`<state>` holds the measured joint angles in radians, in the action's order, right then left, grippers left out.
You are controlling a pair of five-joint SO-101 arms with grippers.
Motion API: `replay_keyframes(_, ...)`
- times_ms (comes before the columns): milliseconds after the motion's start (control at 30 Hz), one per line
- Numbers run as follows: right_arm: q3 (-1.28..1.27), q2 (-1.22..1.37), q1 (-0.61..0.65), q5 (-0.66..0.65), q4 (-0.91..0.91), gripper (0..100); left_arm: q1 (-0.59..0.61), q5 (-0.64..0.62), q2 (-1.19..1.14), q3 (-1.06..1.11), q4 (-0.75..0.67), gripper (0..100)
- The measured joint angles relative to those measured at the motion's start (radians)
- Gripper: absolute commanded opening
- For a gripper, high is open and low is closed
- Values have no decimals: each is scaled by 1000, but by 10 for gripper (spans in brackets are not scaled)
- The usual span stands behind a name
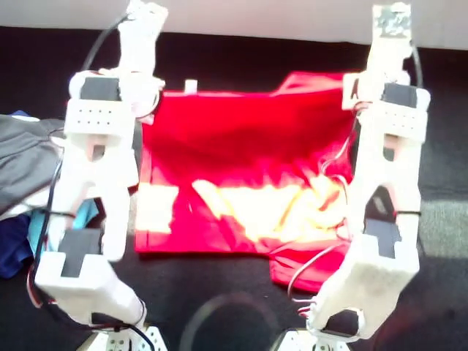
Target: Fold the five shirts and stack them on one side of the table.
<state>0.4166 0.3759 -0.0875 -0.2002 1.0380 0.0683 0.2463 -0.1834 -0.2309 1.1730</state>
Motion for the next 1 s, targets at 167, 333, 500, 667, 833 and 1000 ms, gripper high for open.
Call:
replay_keyframes(167,0,130,0,0,60,6,2,0,-146,0,-2,9)
replay_keyframes(333,12,158,0,0,124,6,2,0,-175,0,44,9)
replay_keyframes(500,18,114,-2,0,216,6,2,28,-138,-3,157,9)
replay_keyframes(667,18,-31,0,0,336,6,2,31,-34,-3,301,9)
replay_keyframes(833,18,-129,0,0,493,6,2,32,44,-3,448,9)
replay_keyframes(1000,-81,-247,0,44,589,6,2,32,118,14,539,9)
